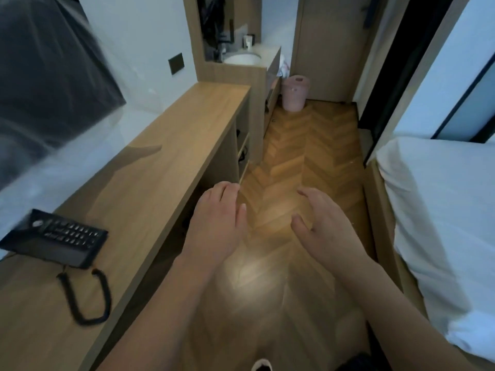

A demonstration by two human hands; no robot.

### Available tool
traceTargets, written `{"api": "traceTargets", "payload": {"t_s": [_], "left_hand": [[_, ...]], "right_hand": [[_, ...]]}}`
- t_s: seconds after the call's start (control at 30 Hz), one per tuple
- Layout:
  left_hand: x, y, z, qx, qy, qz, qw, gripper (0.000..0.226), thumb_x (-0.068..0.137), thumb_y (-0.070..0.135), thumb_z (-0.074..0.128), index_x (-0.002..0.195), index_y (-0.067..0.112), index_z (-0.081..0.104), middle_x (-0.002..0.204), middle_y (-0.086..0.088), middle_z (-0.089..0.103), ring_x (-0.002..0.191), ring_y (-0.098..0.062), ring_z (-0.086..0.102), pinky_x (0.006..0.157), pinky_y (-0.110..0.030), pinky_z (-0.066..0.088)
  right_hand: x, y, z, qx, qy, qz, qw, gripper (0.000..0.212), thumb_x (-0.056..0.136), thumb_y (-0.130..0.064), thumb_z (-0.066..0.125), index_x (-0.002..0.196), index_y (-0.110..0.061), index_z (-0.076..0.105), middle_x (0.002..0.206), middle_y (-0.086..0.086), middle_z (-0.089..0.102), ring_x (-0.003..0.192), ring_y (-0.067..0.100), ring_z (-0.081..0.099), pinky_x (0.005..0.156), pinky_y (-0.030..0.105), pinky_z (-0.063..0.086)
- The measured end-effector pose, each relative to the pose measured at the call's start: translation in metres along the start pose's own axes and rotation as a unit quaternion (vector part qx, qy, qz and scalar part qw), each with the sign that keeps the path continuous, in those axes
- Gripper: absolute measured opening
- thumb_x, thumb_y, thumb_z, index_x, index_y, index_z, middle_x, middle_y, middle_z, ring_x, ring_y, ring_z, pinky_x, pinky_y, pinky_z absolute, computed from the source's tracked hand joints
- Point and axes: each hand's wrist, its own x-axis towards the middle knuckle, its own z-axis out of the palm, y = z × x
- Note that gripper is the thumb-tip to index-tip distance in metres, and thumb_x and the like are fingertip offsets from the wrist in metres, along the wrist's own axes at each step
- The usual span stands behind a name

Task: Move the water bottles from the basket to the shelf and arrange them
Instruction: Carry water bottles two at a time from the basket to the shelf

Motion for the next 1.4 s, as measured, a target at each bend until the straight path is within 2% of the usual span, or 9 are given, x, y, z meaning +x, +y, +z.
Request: {"api": "traceTargets", "payload": {"t_s": [0.13,0.2,0.27,0.4,0.67,1.0,1.17,1.23,1.4], "left_hand": [[0.097,0.03,0.032,0.004,-0.017,0.021,1.0,0.042,0.1,0.034,0.047,0.138,0.017,0.048,0.138,-0.001,0.052,0.126,-0.015,0.048,0.107,-0.028,0.038],[0.14,0.043,0.053,0.004,-0.038,0.042,0.998,0.043,0.099,0.033,0.048,0.139,0.015,0.048,0.138,-0.003,0.052,0.127,-0.016,0.048,0.109,-0.03,0.04],[0.183,0.051,0.079,0.003,-0.049,0.05,0.998,0.044,0.099,0.032,0.048,0.139,0.014,0.047,0.138,-0.003,0.051,0.127,-0.018,0.047,0.11,-0.033,0.04],[0.279,0.07,0.134,0.017,-0.035,0.049,0.998,0.044,0.099,0.034,0.049,0.139,0.016,0.048,0.138,0.0,0.052,0.128,-0.015,0.047,0.11,-0.031,0.038],[0.481,0.12,0.197,0.027,-0.018,0.049,0.998,0.046,0.099,0.039,0.048,0.141,0.021,0.047,0.14,0.005,0.051,0.13,-0.01,0.045,0.111,-0.027,0.033],[0.707,0.124,0.324,-0.001,-0.041,0.038,0.998,0.045,0.099,0.034,0.049,0.141,0.017,0.048,0.14,0.0,0.051,0.129,-0.014,0.047,0.11,-0.031,0.038],[0.856,0.126,0.376,-0.01,-0.043,0.054,0.998,0.044,0.099,0.033,0.049,0.139,0.015,0.049,0.138,-0.002,0.052,0.127,-0.016,0.048,0.109,-0.032,0.039],[0.92,0.136,0.396,-0.01,-0.039,0.076,0.996,0.044,0.099,0.032,0.049,0.138,0.013,0.05,0.136,-0.003,0.053,0.124,-0.018,0.05,0.106,-0.032,0.039],[1.046,0.178,0.462,-0.026,-0.072,0.124,0.989,0.042,0.096,0.03,0.053,0.134,0.012,0.052,0.132,-0.005,0.055,0.121,-0.02,0.052,0.103,-0.031,0.041]], "right_hand": [[0.078,0.05,-0.019,0.004,0.013,0.032,0.999,0.053,0.096,-0.03,0.057,0.144,-0.018,0.04,0.144,-0.002,0.046,0.133,0.01,0.041,0.105,0.018,0.027],[0.118,0.079,-0.025,0.01,0.022,0.049,0.998,0.055,0.095,-0.029,0.057,0.146,-0.017,0.04,0.147,-0.001,0.045,0.135,0.01,0.04,0.11,0.02,0.025],[0.161,0.111,-0.026,0.021,0.029,0.056,0.998,0.054,0.095,-0.027,0.058,0.145,-0.015,0.041,0.146,0.0,0.046,0.135,0.01,0.04,0.108,0.017,0.023],[0.255,0.173,-0.034,0.036,0.031,0.057,0.997,0.056,0.095,-0.027,0.057,0.147,-0.017,0.039,0.149,-0.001,0.043,0.137,0.01,0.037,0.108,0.016,0.02],[0.443,0.269,-0.093,0.044,0.043,0.053,0.997,0.057,0.097,-0.031,0.055,0.149,-0.021,0.035,0.153,-0.003,0.037,0.141,0.011,0.033,0.112,0.024,0.025],[0.669,0.395,-0.092,0.026,0.014,0.067,0.997,0.057,0.096,-0.031,0.056,0.148,-0.02,0.037,0.152,-0.001,0.039,0.139,0.012,0.036,0.111,0.026,0.029],[0.805,0.449,-0.113,0.01,-0.01,0.099,0.995,0.058,0.095,-0.035,0.055,0.149,-0.023,0.035,0.152,-0.003,0.038,0.122,0.016,0.053,0.108,0.033,0.041],[0.857,0.472,-0.125,-0.002,0.0,0.106,0.994,0.058,0.094,-0.035,0.055,0.148,-0.022,0.037,0.15,-0.003,0.04,0.113,0.019,0.058,0.104,0.031,0.044],[0.963,0.548,-0.148,-0.008,0.023,0.146,0.989,0.058,0.094,-0.038,0.055,0.147,-0.024,0.038,0.149,-0.005,0.041,0.108,0.019,0.06,0.101,0.033,0.047]]}}
